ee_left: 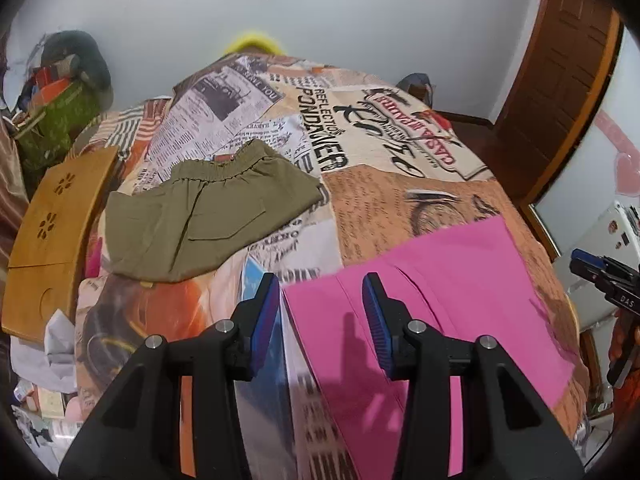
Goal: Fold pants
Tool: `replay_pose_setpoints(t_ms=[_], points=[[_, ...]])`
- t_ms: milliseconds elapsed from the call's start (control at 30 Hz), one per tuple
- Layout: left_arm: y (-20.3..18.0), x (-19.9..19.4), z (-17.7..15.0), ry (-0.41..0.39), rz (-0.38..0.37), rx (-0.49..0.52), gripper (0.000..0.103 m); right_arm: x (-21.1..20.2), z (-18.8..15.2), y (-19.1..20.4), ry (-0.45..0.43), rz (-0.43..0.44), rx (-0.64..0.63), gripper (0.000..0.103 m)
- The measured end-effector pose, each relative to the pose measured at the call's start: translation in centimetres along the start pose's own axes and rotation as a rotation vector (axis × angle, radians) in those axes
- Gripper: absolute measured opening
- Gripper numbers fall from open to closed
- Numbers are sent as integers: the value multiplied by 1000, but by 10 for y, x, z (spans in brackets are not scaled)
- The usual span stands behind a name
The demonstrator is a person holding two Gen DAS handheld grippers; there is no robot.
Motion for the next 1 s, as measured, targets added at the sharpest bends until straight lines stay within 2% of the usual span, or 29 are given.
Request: replay_pose_setpoints(t_ms=[267, 400, 533, 700, 933, 967, 1000], points=[[1, 55, 7, 85, -16, 3, 43, 41, 18, -35, 36, -25, 33, 37], [0, 73, -2, 133, -39, 1, 43, 59, 21, -47, 56, -33, 35, 37], [-4, 79, -15, 145, -31, 29, 47, 77, 17, -58, 80, -31, 54, 44], [-8, 76, -28, 161, -70, 16, 50, 92, 10, -64, 116, -36, 60, 44], [-10, 72, -35, 156, -81, 11, 50, 99, 11, -61, 107, -24, 22, 44], [-9, 73, -34, 159, -83, 0, 50, 99, 11, -58, 105, -17, 8, 34], [-9, 74, -33, 158, -81, -5, 43, 101, 11, -57, 107, -17, 0, 24]])
Point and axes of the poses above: each gripper's, at about its wrist camera, not at the fingertips, and x roughly the way its jaws point, y to its left, z to its top, the point moved 10 cm from there along x, roughly the way its jaws point, and after that the axes turned 12 degrees about z, right-handed, at the moved point
